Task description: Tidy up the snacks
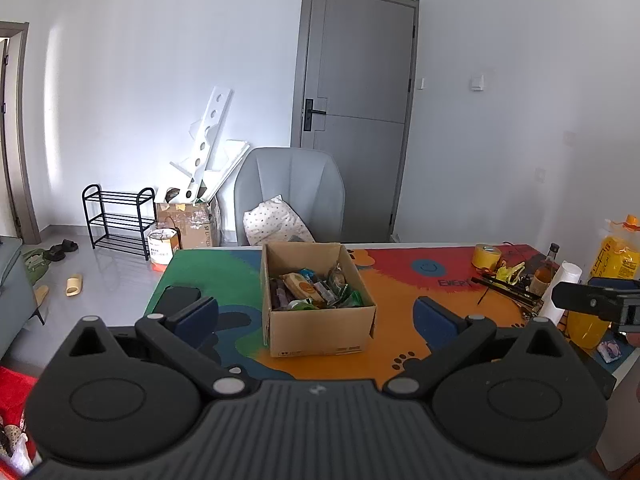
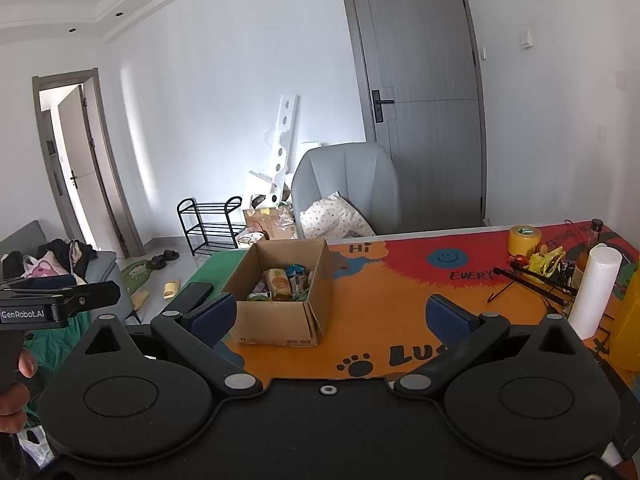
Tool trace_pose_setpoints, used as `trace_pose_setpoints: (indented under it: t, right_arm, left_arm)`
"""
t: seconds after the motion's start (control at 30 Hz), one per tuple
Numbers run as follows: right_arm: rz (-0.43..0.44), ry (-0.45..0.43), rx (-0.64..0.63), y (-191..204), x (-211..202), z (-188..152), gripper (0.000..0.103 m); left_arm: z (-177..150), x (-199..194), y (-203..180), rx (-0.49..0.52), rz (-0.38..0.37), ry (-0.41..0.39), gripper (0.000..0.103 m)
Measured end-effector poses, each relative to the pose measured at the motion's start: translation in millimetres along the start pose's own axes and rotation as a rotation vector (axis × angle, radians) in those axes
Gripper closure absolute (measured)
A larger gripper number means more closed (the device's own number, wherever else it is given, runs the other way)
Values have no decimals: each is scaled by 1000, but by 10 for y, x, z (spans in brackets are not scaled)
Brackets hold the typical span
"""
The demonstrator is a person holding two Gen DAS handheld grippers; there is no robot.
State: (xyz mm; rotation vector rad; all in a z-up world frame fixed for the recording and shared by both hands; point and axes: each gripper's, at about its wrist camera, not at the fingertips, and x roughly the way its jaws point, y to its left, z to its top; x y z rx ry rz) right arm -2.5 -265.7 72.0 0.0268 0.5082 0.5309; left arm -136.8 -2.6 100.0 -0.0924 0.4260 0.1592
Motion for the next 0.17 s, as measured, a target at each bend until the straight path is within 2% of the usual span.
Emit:
trace_pose_setpoints:
  t: [0.17]
  right_arm:
    - [1,2,0,13,-1,10,0]
  left_arm:
    - [4,-5,-3,-4,-7,-1,0]
